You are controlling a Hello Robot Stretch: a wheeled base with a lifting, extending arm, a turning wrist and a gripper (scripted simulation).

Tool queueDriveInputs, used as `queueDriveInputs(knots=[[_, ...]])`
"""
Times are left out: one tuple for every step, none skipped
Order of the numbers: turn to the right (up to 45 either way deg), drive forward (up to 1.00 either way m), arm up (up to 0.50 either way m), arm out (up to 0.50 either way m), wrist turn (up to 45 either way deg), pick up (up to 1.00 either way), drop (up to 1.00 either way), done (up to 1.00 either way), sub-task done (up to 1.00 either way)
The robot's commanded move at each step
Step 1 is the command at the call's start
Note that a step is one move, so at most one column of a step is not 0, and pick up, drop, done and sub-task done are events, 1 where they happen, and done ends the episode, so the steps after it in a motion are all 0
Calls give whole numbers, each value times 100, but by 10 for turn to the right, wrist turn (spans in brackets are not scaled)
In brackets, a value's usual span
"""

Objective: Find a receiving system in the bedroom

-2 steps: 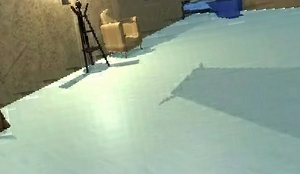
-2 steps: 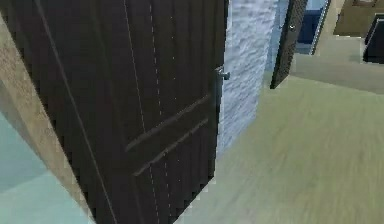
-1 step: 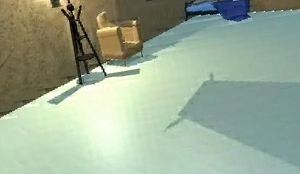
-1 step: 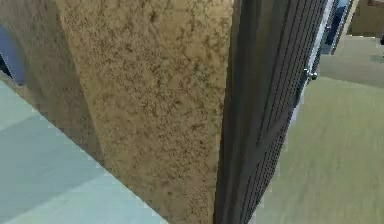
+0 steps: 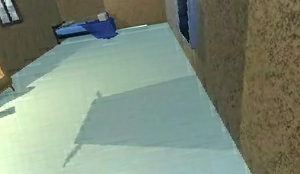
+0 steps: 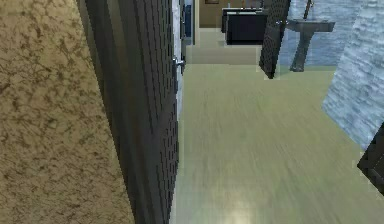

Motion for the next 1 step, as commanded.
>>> queueDriveInputs(knots=[[30, 0, 0, 0, 0, 0, 0, 0, 0]])
